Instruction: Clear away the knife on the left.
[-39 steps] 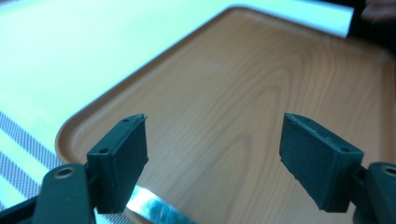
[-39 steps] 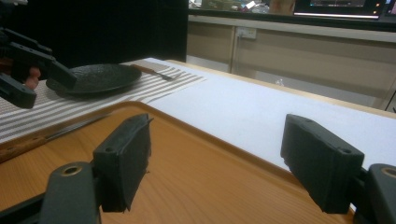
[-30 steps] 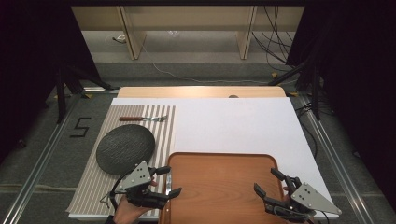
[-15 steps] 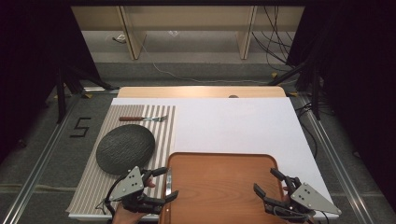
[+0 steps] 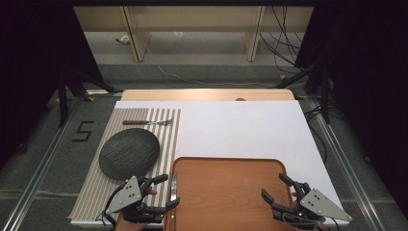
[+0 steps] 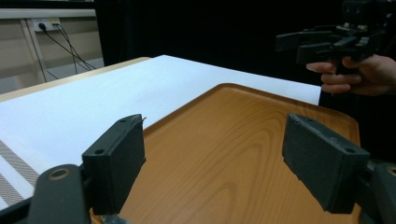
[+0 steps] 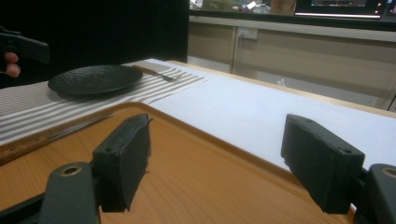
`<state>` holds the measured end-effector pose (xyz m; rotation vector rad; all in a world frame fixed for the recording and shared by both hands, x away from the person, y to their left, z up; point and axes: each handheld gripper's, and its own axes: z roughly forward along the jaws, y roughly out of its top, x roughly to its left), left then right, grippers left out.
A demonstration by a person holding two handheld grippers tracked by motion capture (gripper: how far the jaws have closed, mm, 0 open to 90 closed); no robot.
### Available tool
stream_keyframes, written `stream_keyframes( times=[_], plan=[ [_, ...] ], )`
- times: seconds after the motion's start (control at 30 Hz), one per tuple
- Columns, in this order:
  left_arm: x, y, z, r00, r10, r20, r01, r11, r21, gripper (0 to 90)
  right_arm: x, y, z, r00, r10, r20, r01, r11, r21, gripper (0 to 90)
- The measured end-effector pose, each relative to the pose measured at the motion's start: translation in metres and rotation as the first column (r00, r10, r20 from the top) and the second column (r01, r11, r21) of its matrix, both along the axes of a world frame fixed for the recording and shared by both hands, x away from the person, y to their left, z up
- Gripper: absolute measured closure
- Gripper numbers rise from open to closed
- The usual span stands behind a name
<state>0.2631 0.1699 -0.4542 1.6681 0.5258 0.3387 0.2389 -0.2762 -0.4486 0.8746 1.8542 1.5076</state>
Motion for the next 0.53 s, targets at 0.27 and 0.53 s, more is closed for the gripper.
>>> stream_keyframes(
  times=[0.27, 0.53],
  plan=[
    [0.0013, 0.0024, 0.0007, 0.9998, 0.009, -0.016, -0.01, 0.9999, -0.014, 18.3, 0.0001, 0.0001, -0.0001, 1.0, 0.0, 0.0, 0.0, 1.0, 0.0, 25.2],
    [0.0012, -0.0007, 0.0001, 0.9997, -0.004, -0.026, 0.004, 0.9999, -0.013, 17.4, 0.0002, 0.0001, -0.0002, 1.0, -0.001, -0.002, 0.001, 1.0, 0.0, 25.1]
  ],
)
